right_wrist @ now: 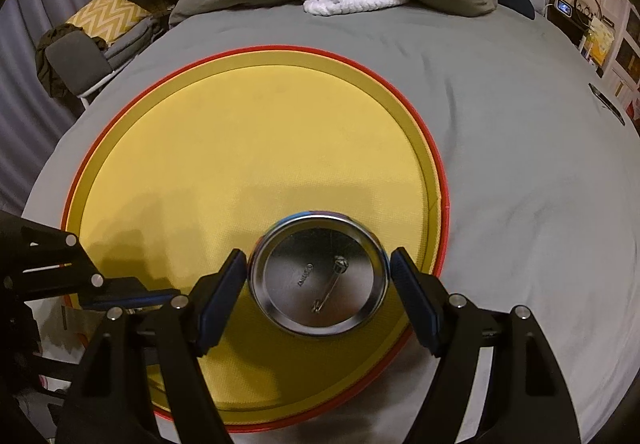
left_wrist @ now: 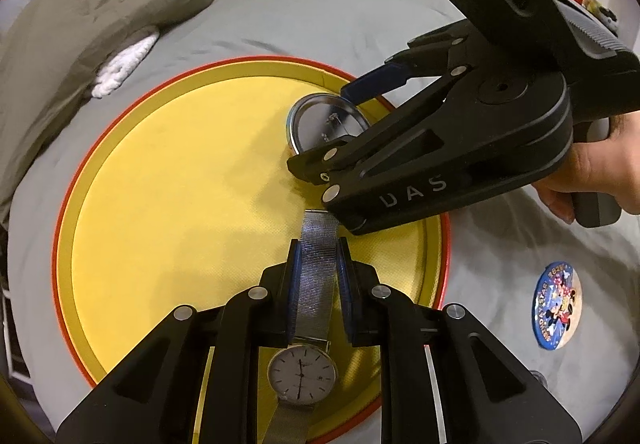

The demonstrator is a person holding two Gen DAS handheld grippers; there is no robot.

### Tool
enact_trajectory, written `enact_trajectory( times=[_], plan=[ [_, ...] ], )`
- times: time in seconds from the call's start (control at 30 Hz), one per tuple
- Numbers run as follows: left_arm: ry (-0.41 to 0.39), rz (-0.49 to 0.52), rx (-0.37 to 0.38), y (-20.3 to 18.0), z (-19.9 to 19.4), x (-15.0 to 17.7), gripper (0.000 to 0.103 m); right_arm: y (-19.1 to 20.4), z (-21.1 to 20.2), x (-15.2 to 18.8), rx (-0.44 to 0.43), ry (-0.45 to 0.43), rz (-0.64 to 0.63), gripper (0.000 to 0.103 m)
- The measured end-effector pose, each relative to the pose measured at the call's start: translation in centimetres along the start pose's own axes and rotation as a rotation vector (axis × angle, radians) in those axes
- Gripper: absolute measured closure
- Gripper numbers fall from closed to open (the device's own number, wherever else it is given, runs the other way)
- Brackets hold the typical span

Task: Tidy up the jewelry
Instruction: 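Lift the silver disc with the right tool while the left tool holds the watch strap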

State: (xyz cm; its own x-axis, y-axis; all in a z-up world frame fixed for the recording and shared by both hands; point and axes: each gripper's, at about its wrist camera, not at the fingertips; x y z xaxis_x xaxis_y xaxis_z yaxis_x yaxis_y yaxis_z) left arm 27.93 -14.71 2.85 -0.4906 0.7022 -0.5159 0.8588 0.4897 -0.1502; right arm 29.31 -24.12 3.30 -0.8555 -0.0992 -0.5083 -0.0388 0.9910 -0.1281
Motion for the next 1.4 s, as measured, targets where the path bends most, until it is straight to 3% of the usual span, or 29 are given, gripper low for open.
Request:
enact_trajectory(
  times=[0.1,0.17,0.93,1.4],
  plan=[
    [-0.007,-0.002,-0.002,0.0,-0.3,0.1,0.087,-0.2,-0.1,-0.1,-0.001,-0.008,0.009,0.033],
    [-0.011,-0.010,0.006,0.1,-0.6,0.1,0.103,-0.3,-0.3,-0.1,-0.002,-0.014,0.014,0.033],
    [-0.004,-0.016,-0.026,-0.8,-2.5,0.2,0.103,-0.9,-3.4,-0.6,0.001,-0.060,0.025,0.033],
    [0.035,-0.041,-0.054,-0.2,0.5,-0.3,0.102,-1.3,-3.0,-0.3,-0.004,-0.058,0.028,0.033]
  ],
)
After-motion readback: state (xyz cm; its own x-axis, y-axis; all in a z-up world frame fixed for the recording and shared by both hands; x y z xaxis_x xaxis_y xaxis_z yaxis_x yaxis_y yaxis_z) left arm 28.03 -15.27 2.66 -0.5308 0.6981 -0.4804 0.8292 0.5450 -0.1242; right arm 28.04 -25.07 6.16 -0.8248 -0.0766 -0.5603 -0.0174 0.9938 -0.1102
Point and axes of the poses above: each gripper's, at about its wrist camera, not at the fingertips, and z roughly the way its jaws point, y to its left, x to its underside, and after that the axes turned 14 degrees about x, right-handed
